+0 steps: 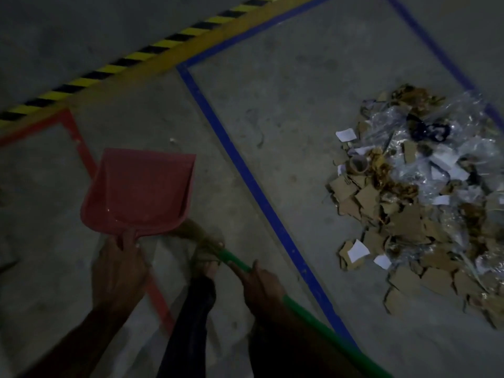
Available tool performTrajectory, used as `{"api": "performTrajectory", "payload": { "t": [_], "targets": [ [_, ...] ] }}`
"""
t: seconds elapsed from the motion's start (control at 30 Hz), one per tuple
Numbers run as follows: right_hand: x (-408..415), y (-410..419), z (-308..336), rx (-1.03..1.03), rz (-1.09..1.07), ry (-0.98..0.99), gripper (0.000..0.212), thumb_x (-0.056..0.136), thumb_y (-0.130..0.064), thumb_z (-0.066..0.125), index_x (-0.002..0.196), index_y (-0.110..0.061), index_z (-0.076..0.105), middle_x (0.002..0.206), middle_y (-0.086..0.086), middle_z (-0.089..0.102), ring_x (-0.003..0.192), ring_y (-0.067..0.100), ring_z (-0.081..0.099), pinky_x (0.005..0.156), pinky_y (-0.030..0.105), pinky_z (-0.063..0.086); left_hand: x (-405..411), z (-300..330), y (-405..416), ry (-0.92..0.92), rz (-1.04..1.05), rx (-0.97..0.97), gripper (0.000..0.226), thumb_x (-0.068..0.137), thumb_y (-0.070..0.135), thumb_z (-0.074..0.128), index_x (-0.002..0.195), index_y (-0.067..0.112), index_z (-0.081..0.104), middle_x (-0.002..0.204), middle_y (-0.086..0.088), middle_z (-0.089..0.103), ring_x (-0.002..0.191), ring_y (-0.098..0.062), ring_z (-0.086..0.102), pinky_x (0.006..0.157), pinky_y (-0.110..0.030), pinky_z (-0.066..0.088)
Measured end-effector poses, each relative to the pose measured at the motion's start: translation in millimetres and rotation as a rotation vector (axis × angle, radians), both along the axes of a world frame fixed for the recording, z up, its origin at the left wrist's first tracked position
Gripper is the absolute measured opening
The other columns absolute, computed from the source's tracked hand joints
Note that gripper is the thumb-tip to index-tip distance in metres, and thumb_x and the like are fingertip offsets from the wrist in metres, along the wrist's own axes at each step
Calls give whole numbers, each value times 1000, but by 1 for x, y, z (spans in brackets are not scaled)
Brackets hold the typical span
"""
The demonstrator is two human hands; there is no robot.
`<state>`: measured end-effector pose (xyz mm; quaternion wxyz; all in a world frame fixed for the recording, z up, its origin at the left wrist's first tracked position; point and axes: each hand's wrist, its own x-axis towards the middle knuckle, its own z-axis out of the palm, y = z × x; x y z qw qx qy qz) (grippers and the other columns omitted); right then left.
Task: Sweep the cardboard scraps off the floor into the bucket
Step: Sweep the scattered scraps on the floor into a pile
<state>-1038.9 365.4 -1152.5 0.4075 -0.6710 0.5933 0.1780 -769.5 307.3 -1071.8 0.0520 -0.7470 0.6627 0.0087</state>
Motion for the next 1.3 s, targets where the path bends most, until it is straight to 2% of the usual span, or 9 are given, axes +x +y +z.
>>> {"api": "performTrajectory", "payload": {
  "t": [0.17,0.3,0.37,0.47,0.57,0.63,0.9,1.07,1.3],
  "targets": [
    [-26,-45,-9,184,-695,144,50,104,-33,42,151,-20,32,117,12,57,86,21,61,62,31,48,16,-14,-37,-8,-124,71,41,92,19,43,129,4,53,99,-23,49,77,-40,53,65,-54,44],
    [-109,-52,-14,200,-932,349,39,98,-29,48,129,-6,53,102,10,60,82,23,61,71,36,54,14,-23,-78,88,-286,52,40,96,13,39,132,2,54,98,-22,51,77,-38,52,64,-53,43],
    [-147,-56,-4,169,-1053,413,43,98,-26,48,137,-7,47,104,14,61,81,25,63,73,40,57,7,-28,-100,105,-365,33,41,98,12,37,133,0,53,91,-21,51,73,-37,52,61,-51,42],
    [-186,-51,12,-16,-1025,469,56,98,-24,43,149,-30,22,118,21,53,80,30,62,70,41,57,-6,-35,-132,124,-456,57,43,101,18,31,134,0,53,91,-21,52,73,-37,52,60,-48,43],
    [-186,-27,30,-152,-918,422,60,99,-23,44,149,-39,16,77,12,57,55,25,58,48,42,56,-24,-30,-166,182,-482,80,44,92,12,40,132,1,55,91,-22,53,73,-38,54,60,-47,46],
    [-165,-9,49,-198,-897,375,68,99,-23,46,153,-42,11,68,6,55,51,21,55,41,35,49,-33,-20,-186,166,-525,97,46,91,13,40,132,3,55,93,-22,53,77,-39,54,63,-48,47],
    [-74,40,61,103,-694,391,58,105,-42,31,153,-49,0,100,-1,47,62,10,44,52,24,36,-37,19,-255,27,-702,198,52,84,13,45,135,9,53,95,-20,50,78,-40,53,63,-50,46],
    [-90,50,30,215,-984,482,50,103,-40,34,152,-38,20,101,5,55,72,20,57,62,33,52,-63,13,-279,-50,-784,258,51,88,21,38,137,11,51,99,-21,54,82,-41,56,65,-51,47],
    [-171,19,10,-2,-1189,466,61,102,-38,39,150,-51,3,79,2,46,61,19,53,53,34,52,-172,-7,-295,44,-916,262,46,88,19,40,132,11,51,93,-22,52,75,-43,55,62,-51,43]
  ]
}}
